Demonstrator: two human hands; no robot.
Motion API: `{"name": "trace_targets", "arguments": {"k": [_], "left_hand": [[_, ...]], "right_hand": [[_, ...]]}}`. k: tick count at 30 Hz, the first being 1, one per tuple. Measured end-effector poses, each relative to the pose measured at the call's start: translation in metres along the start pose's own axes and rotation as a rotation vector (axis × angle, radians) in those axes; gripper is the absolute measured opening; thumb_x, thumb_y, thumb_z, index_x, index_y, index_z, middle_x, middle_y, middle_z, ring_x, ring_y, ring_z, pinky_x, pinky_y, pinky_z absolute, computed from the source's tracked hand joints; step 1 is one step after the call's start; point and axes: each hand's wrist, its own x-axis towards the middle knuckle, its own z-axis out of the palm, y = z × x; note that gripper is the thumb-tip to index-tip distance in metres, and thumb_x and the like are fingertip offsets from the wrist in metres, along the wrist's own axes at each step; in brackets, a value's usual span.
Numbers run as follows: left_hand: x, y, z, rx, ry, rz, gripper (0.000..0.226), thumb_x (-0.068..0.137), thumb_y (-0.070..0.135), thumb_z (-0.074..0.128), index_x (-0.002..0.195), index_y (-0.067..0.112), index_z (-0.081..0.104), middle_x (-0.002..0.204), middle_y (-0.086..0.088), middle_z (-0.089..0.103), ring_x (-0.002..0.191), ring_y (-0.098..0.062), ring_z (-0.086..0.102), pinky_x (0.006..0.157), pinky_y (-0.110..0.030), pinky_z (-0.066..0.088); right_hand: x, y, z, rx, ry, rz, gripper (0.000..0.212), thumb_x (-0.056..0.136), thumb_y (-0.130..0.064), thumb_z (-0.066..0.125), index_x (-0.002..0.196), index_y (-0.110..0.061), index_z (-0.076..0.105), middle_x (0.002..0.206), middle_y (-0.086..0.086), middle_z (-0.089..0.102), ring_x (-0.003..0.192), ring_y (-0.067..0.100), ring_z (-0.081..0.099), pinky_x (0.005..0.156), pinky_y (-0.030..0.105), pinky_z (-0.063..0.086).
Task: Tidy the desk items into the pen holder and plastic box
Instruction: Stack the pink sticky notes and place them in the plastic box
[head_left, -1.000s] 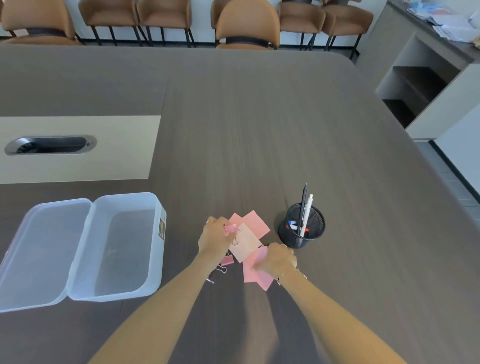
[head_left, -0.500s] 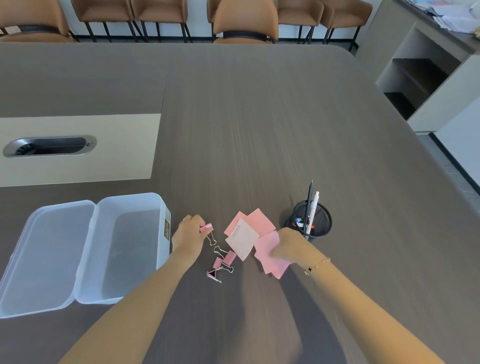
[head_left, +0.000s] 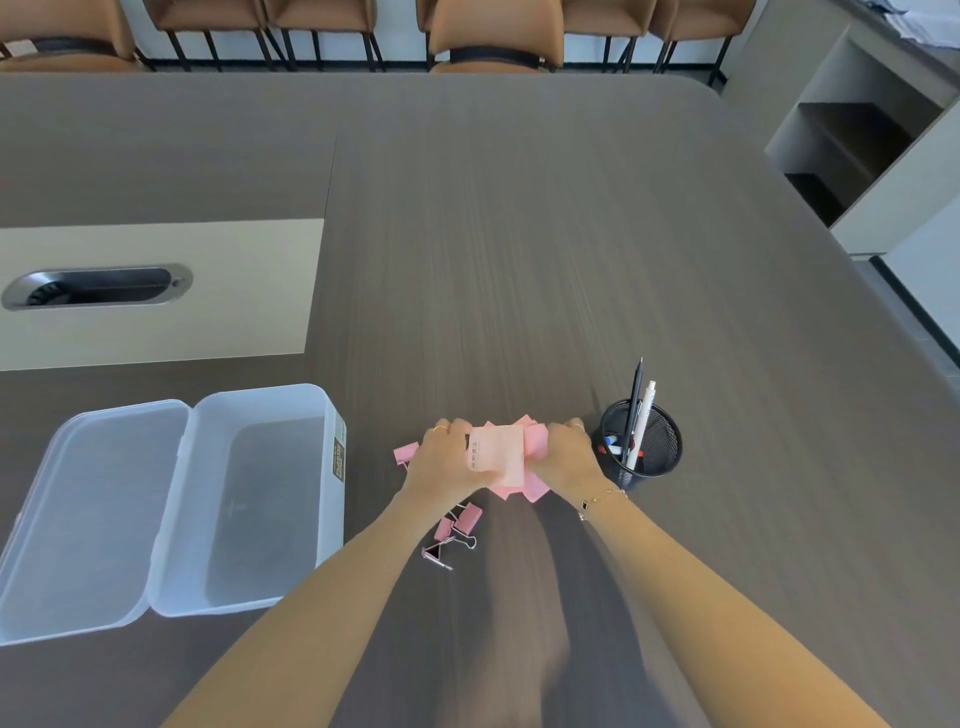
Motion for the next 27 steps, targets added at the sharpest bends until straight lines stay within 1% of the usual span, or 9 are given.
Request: {"name": "trace_targets", "arguments": {"k": [4, 8, 11, 13, 17, 21, 23, 25, 27], "left_hand": [[0.004, 0.002, 0.008, -0.104, -0.005, -0.172, 0.068, 0.058, 0.030, 0.082, 0.112, 0.007, 0.049, 0.106, -0.006, 0.058, 0.100, -0.025, 0.059, 0.069, -0.034, 0.046], [0.016, 0.004, 0.005, -0.047, -0.130, -0.249, 0.057, 0.053, 0.033, 0.078, 0.099, 0.004, 0.062, 0.100, -0.012, 0.068, 0.092, -0.027, 0.067, 0.061, -0.031, 0.047], [0.018, 0.014, -0.001, 0.043, -0.228, -0.188, 0.043, 0.061, 0.035, 0.067, 0.097, 0.011, 0.064, 0.096, -0.011, 0.066, 0.094, -0.025, 0.059, 0.076, -0.033, 0.051], [0.016, 0.017, -0.006, -0.033, -0.284, -0.125, 0.039, 0.059, 0.034, 0.058, 0.094, 0.015, 0.061, 0.089, -0.007, 0.062, 0.092, -0.024, 0.056, 0.069, -0.029, 0.045], [0.016, 0.005, -0.010, -0.246, -0.405, -0.050, 0.039, 0.083, 0.021, 0.058, 0.122, 0.020, 0.056, 0.107, -0.002, 0.065, 0.101, -0.022, 0.059, 0.078, -0.028, 0.046], [0.013, 0.002, -0.020, -0.448, -0.336, -0.008, 0.041, 0.090, 0.018, 0.056, 0.131, 0.017, 0.052, 0.122, -0.003, 0.065, 0.112, -0.022, 0.059, 0.092, -0.035, 0.048], [0.009, 0.002, -0.025, -0.459, -0.267, 0.019, 0.036, 0.091, 0.019, 0.056, 0.127, 0.013, 0.053, 0.119, -0.003, 0.064, 0.108, -0.019, 0.059, 0.084, -0.025, 0.047], [0.007, 0.001, -0.027, -0.444, -0.190, 0.033, 0.028, 0.091, 0.020, 0.058, 0.117, 0.010, 0.055, 0.112, -0.006, 0.065, 0.098, -0.017, 0.058, 0.075, -0.020, 0.043], [0.005, 0.001, -0.028, -0.485, -0.169, 0.038, 0.024, 0.091, 0.018, 0.058, 0.114, 0.013, 0.054, 0.109, -0.002, 0.064, 0.099, -0.017, 0.059, 0.075, -0.019, 0.043]], "right_hand": [[-0.009, -0.005, -0.015, 0.032, 0.046, -0.019, 0.044, 0.082, -0.017, 0.064, 0.118, 0.003, 0.047, 0.123, 0.021, 0.048, 0.112, 0.035, 0.051, 0.100, 0.037, 0.043], [-0.004, -0.003, -0.012, 0.142, 0.043, 0.018, 0.050, 0.079, -0.018, 0.069, 0.118, 0.003, 0.047, 0.120, 0.021, 0.051, 0.112, 0.037, 0.052, 0.095, 0.038, 0.045], [-0.003, -0.005, -0.012, 0.181, -0.021, 0.054, 0.047, 0.075, -0.028, 0.047, 0.107, 0.004, 0.058, 0.109, 0.023, 0.062, 0.114, 0.036, 0.050, 0.079, 0.030, 0.040], [-0.004, -0.006, -0.010, 0.208, -0.051, 0.024, 0.038, 0.084, -0.017, 0.042, 0.108, 0.007, 0.058, 0.099, 0.022, 0.059, 0.110, 0.032, 0.048, 0.079, 0.029, 0.037], [-0.010, 0.001, -0.004, 0.477, 0.000, -0.009, 0.024, 0.093, -0.007, 0.044, 0.113, 0.004, 0.053, 0.096, 0.007, 0.051, 0.090, 0.024, 0.050, 0.071, 0.027, 0.040], [-0.021, 0.003, -0.008, 0.748, 0.115, -0.049, 0.026, 0.098, -0.005, 0.036, 0.122, 0.000, 0.044, 0.106, 0.005, 0.052, 0.092, 0.016, 0.048, 0.063, 0.016, 0.040], [-0.026, 0.003, -0.010, 0.779, 0.141, -0.128, 0.027, 0.098, -0.007, 0.035, 0.125, -0.003, 0.040, 0.111, 0.002, 0.053, 0.096, 0.013, 0.050, 0.063, 0.009, 0.043], [-0.029, 0.008, -0.005, 0.681, 0.123, -0.234, 0.033, 0.100, -0.010, 0.033, 0.133, -0.009, 0.035, 0.117, -0.002, 0.053, 0.104, 0.012, 0.052, 0.072, 0.001, 0.045], [-0.029, 0.013, 0.000, 0.489, 0.106, -0.291, 0.038, 0.102, -0.014, 0.032, 0.140, -0.013, 0.033, 0.122, 0.000, 0.055, 0.112, 0.017, 0.054, 0.088, 0.009, 0.043]]}}
